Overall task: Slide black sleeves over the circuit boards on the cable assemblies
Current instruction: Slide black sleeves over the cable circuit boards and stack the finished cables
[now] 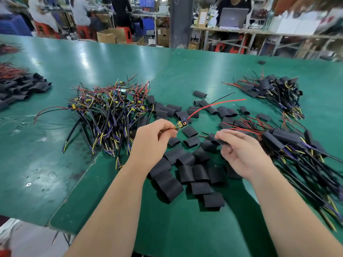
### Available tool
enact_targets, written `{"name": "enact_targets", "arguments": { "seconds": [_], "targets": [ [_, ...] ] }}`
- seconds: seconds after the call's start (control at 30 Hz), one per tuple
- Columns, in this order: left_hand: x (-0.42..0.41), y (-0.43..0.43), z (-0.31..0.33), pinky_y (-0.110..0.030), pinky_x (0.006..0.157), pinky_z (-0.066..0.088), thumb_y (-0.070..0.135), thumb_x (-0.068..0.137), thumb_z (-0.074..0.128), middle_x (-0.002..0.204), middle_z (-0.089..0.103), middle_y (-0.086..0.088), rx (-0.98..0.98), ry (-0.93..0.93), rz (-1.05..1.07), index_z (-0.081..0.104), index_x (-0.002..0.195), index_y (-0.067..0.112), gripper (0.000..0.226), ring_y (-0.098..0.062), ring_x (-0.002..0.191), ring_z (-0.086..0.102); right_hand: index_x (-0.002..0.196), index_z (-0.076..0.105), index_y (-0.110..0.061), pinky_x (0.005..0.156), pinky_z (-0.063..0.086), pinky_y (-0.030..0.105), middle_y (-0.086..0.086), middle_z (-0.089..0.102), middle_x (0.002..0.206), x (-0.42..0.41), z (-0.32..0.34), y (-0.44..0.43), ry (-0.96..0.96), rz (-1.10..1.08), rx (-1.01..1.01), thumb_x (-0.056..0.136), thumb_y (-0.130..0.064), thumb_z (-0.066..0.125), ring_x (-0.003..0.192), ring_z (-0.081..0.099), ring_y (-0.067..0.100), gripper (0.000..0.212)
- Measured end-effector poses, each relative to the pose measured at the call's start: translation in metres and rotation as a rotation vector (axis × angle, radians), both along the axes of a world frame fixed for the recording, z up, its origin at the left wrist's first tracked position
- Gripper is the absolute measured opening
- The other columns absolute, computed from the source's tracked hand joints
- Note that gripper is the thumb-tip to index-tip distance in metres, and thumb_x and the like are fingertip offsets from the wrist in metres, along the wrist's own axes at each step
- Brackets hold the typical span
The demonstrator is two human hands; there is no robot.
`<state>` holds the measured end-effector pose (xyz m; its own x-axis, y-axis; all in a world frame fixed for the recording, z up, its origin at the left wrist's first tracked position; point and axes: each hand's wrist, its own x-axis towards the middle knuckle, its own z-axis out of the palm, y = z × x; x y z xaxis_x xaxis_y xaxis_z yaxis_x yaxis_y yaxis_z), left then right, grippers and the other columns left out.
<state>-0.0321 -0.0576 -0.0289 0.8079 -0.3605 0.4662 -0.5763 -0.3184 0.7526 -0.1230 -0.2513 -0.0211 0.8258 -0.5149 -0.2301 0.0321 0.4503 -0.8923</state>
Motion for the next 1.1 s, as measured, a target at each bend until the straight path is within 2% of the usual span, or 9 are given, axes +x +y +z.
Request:
{"name": "enact_targets", "arguments": {
  "seconds": [0.1, 0.17, 0.3, 0.37, 0.63, 0.7, 0.77, 0.93, 1.1],
  "targets": [
    [-0.002, 0.0, 0.001, -0.008, 0.059, 0.041, 0.01, 0.086, 0.066, 0.063, 0.062, 0.022, 0.017, 0.01, -0.001, 0.059, 0.076, 0.039, 0.032, 0.004, 0.055, 0.053, 0.088, 0.067, -0.003, 0.047, 0.043, 0.012, 0.007, 0.07, 0.077, -0.001, 0.007, -0.002, -0.108, 0.042, 0.154, 0.072, -0.008, 0.07, 0.05, 0.052, 0.005, 0.017],
    [-0.002, 0.0, 0.003, -0.013, 0.056, 0.043, 0.01, 0.086, 0.066, 0.065, 0.064, 0.021, 0.02, 0.003, -0.007, 0.058, 0.074, 0.042, 0.035, -0.002, 0.053, 0.053, 0.089, 0.067, -0.004, 0.052, 0.046, 0.01, 0.006, 0.069, 0.082, -0.002, 0.011, -0.009, -0.207, -0.005, 0.246, 0.069, -0.016, 0.071, 0.055, 0.056, 0.002, 0.024],
    [-0.003, 0.0, 0.004, -0.012, 0.052, 0.042, 0.012, 0.086, 0.066, 0.065, 0.066, 0.017, 0.012, 0.09, -0.067, 0.063, 0.074, 0.04, 0.03, -0.005, 0.048, 0.054, 0.09, 0.062, -0.012, 0.063, 0.052, 0.014, -0.001, 0.068, 0.072, -0.006, 0.017, -0.026, -0.315, -0.168, 0.301, 0.084, -0.034, 0.061, 0.069, 0.069, 0.008, 0.023],
    [-0.004, -0.001, 0.002, -0.01, 0.052, 0.041, 0.011, 0.086, 0.066, 0.065, 0.067, 0.01, 0.037, 0.127, -0.119, 0.064, 0.073, 0.039, 0.031, -0.004, 0.048, 0.056, 0.091, 0.06, -0.006, 0.068, 0.055, 0.019, 0.001, 0.067, 0.075, -0.009, 0.019, -0.031, -0.384, -0.251, 0.348, 0.091, -0.028, 0.057, 0.081, 0.072, 0.016, 0.022],
    [-0.008, -0.005, 0.001, -0.011, 0.055, 0.043, 0.009, 0.086, 0.066, 0.068, 0.068, 0.008, 0.096, 0.134, -0.22, 0.065, 0.073, 0.036, 0.03, -0.005, 0.048, 0.057, 0.091, 0.061, 0.003, 0.068, 0.058, 0.026, 0.011, 0.072, 0.087, -0.012, 0.024, -0.031, -0.504, -0.306, 0.493, 0.093, -0.012, 0.056, 0.083, 0.073, 0.022, 0.016],
    [-0.008, -0.004, 0.001, -0.011, 0.055, 0.043, 0.008, 0.086, 0.066, 0.066, 0.067, 0.012, 0.1, 0.132, -0.212, 0.065, 0.073, 0.035, 0.03, -0.005, 0.048, 0.057, 0.094, 0.061, 0.002, 0.07, 0.059, 0.026, 0.014, 0.067, 0.103, -0.012, 0.024, -0.031, -0.508, -0.287, 0.5, 0.094, -0.014, 0.055, 0.087, 0.073, 0.022, 0.018],
    [-0.008, -0.004, 0.001, -0.01, 0.054, 0.042, 0.007, 0.086, 0.066, 0.063, 0.065, 0.016, 0.098, 0.129, -0.207, 0.065, 0.072, 0.035, 0.03, -0.004, 0.048, 0.057, 0.099, 0.059, 0.002, 0.07, 0.058, 0.025, 0.012, 0.063, 0.108, -0.011, 0.024, -0.032, -0.519, -0.241, 0.485, 0.095, -0.018, 0.053, 0.089, 0.072, 0.02, 0.021],
    [-0.007, -0.004, 0.0, -0.013, 0.054, 0.043, 0.009, 0.085, 0.066, 0.066, 0.066, 0.012, 0.087, 0.112, -0.183, 0.064, 0.071, 0.038, 0.032, -0.006, 0.048, 0.055, 0.107, 0.06, -0.001, 0.071, 0.057, 0.022, 0.008, 0.067, 0.105, -0.013, 0.025, -0.028, -0.525, -0.129, 0.393, 0.091, -0.029, 0.053, 0.093, 0.071, 0.016, 0.033],
    [-0.005, -0.004, 0.0, -0.022, 0.054, 0.047, 0.011, 0.087, 0.064, 0.07, 0.068, 0.015, 0.11, 0.087, -0.13, 0.064, 0.073, 0.037, 0.03, -0.018, 0.052, 0.056, 0.111, 0.056, -0.009, 0.075, 0.056, 0.022, 0.002, 0.071, 0.092, -0.014, 0.027, -0.025, -0.589, -0.057, 0.337, 0.08, -0.034, 0.056, 0.098, 0.07, 0.014, 0.04]
  ]
}}
